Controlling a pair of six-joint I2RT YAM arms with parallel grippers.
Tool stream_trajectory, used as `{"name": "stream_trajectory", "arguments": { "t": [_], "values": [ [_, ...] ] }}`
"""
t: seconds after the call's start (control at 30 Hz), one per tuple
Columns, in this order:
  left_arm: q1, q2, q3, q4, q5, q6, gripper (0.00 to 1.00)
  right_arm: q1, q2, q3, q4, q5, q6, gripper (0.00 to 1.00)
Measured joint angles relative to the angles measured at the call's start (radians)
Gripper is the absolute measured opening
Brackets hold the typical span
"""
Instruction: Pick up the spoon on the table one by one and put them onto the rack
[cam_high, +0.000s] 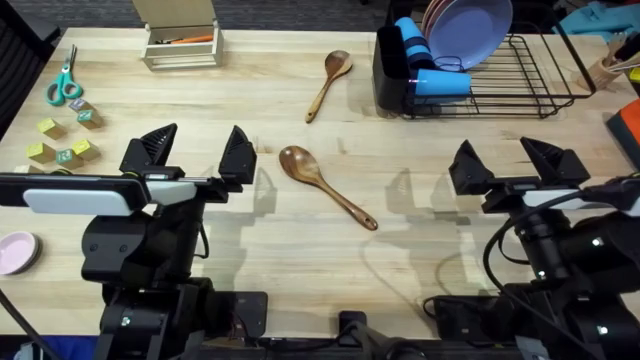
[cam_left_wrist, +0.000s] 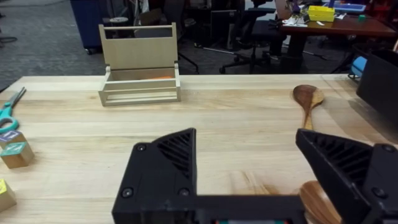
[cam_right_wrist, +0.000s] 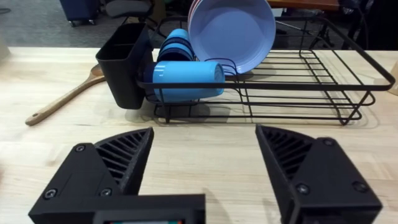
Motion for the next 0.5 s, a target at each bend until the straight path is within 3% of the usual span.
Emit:
{"name": "stream_trajectory", "arguments": {
  "t": [0.5],
  "values": [
    [0.000, 0.000, 0.000, 0.000, 0.006, 0.000, 0.993, 0.002, 0.000, 0.000, 0.001, 0.000, -0.014, 0.996]
  ]
}}
